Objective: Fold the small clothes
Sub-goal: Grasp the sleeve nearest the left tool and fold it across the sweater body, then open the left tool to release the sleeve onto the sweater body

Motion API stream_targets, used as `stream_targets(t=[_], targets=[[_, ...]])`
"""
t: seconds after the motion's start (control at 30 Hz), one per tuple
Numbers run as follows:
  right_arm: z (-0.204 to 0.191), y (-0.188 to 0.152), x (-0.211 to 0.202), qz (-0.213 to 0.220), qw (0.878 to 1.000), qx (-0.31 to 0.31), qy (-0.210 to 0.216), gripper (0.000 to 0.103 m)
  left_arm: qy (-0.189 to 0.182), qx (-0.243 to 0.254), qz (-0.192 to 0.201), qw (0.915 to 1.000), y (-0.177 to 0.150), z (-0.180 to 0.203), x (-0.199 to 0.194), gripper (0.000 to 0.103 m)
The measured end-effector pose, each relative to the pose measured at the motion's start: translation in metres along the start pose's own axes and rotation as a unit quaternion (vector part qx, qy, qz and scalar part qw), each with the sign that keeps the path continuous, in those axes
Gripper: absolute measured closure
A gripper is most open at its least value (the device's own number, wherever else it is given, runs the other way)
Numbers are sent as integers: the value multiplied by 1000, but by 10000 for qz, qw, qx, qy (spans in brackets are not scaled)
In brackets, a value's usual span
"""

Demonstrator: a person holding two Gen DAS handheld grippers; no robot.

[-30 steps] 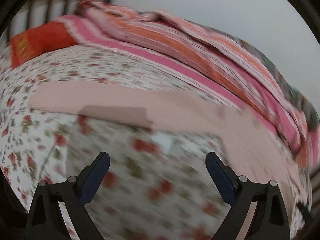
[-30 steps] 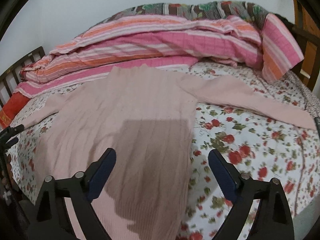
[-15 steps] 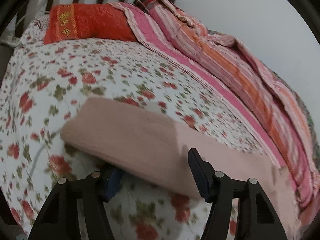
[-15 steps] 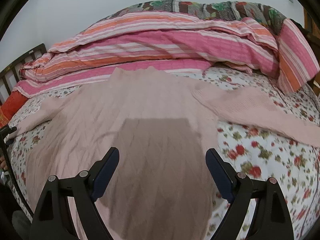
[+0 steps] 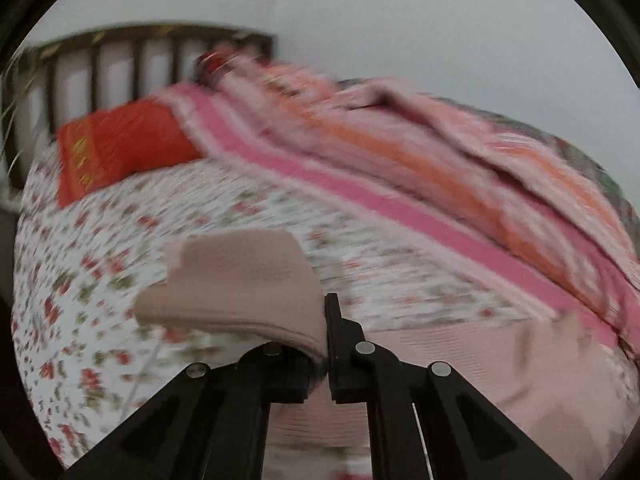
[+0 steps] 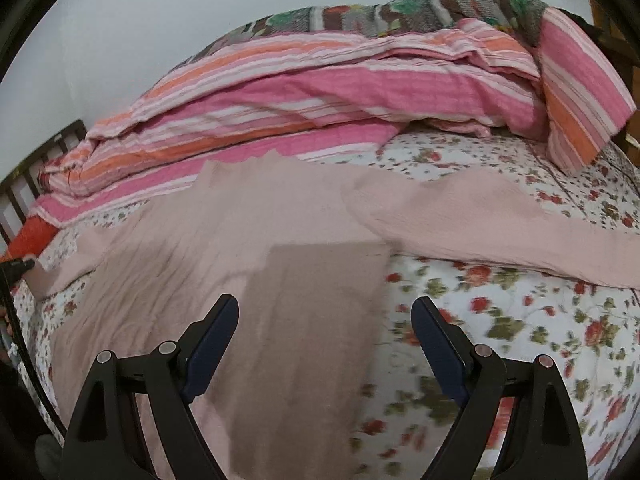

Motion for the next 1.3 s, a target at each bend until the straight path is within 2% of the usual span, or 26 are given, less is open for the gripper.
stream_targets(t=[0.17,0.3,0.43,0.57,0.63,0.77,0.87,1.03,1.07,1.1,1.13,1.2,1.23,1.3], targets=[[25,-2,-17,108,9999,50,-67,15,-725,647,303,9948,3,118,-46,96],[53,-6,-28,153,9995,176,-199,15,-1351,1258,432,9819,-15,224,-83,96],[80,-9,-39,213,9985,468,-177,15,-1899,1726,337,9659,-54,318,-108,96],[101,-9,-47,287,9972,654,-236,15,-2264,2132,159,9503,-105,387,-128,96],[107,-9,-50,300,9967,719,-238,15,-2420,2304,-55,9425,-137,413,-132,96],[113,-7,-54,360,9966,708,-234,15,-2334,2612,-421,9357,-190,437,-126,96],[111,-6,-56,386,9967,698,-176,15,-2340,2748,-718,9298,-221,439,-119,96],[103,-5,-53,368,9971,643,-142,15,-2568,2668,-1167,9216,-228,431,-118,92],[101,-6,-52,350,9974,616,-145,15,-2581,2668,-1214,9206,-227,431,-118,85],[97,-6,-49,324,9977,570,-142,15,-2567,2680,-1215,9206,-225,426,-119,73],[94,-7,-48,311,9979,544,-143,15,-2547,2686,-1143,9219,-221,420,-121,65],[87,-8,-45,273,9983,491,-145,15,-2534,2656,-872,9261,-210,412,-124,30],[83,-8,-42,251,9985,467,-133,15,-2516,2623,-693,9290,-203,407,-125,25],[75,-8,-38,218,9988,421,-110,15,-2445,2616,-401,9329,-191,392,-129,24]])
Point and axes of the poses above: each gripper's, at about its wrist camera, not at the fingertips, and x roughly the way its jaws point, z to its right, y to its top, the point moved 9 cm from there along x, roughly the way its jaws point, and after that the axes turned 4 degrees about y, right-handed, at the moved point
